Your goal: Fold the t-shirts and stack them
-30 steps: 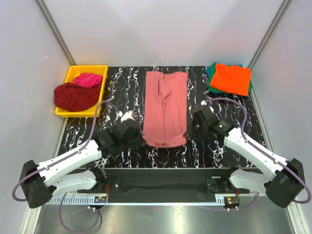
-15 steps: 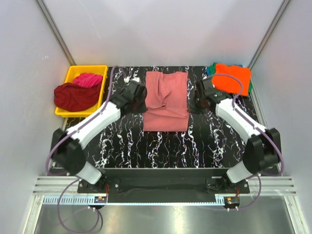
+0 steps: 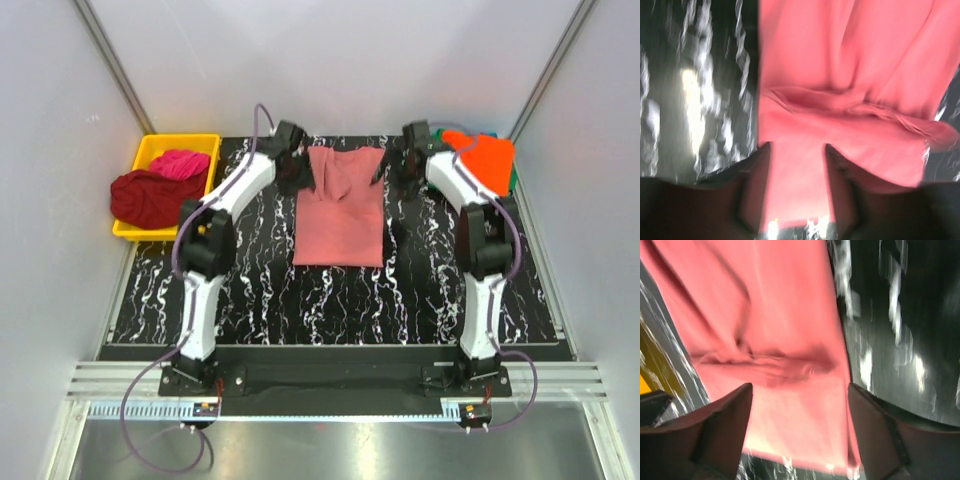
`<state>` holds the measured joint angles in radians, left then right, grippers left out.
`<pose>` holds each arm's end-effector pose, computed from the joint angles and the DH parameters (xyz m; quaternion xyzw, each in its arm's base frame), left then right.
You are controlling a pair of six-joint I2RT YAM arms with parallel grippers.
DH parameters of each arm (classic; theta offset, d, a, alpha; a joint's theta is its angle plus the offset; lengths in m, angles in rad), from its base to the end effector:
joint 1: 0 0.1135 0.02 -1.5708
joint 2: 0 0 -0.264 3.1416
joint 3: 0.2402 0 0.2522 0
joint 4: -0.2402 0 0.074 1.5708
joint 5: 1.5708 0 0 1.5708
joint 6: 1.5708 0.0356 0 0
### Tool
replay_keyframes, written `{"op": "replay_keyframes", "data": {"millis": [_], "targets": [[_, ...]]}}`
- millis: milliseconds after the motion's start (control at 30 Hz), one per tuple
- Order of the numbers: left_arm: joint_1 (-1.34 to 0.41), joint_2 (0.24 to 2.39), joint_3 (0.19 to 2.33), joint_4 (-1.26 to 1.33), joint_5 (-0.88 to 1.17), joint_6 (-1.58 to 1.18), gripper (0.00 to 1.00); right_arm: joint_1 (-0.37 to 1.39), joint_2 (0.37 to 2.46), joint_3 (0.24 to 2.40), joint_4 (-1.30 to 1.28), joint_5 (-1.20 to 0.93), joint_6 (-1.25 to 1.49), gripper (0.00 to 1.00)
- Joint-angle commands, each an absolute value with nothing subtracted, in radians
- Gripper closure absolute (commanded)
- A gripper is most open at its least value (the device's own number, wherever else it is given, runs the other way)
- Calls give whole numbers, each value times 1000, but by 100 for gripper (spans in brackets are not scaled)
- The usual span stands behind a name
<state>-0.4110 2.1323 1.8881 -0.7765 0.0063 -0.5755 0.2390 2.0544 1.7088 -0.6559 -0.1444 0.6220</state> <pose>0.4308 -0.1880 0.2425 -0.0782 0.9592 -0.1313 0.2378 0.4384 0.1121 0.2287 0.1623 0.9436 0.1798 0.2256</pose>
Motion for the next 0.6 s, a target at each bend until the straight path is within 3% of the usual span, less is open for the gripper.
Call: {"op": "replay_keyframes", "data": {"millis": [0, 33, 100, 200, 433, 567], "targets": [[-350, 2279, 2220, -941, 145, -542, 41, 186, 2198, 2063, -817, -177, 583, 13], [-345, 2311, 2332, -972, 150, -535, 36, 186, 2210, 2097, -839, -163, 583, 11], [-336, 2283, 2356, -995, 129, -519, 34, 189, 2180, 2080, -850, -175, 586, 11], [-334, 2140, 2194, -959, 80, -517, 33, 196, 2050, 1906, -787, -173, 583, 11], [-337, 1763, 1497, -711, 130, -554, 34, 196, 1685, 1351, -597, -311, 577, 12], [-336, 1632, 1260, -586, 195, -575, 34, 198, 1579, 1096, -453, -414, 607, 16]]}}
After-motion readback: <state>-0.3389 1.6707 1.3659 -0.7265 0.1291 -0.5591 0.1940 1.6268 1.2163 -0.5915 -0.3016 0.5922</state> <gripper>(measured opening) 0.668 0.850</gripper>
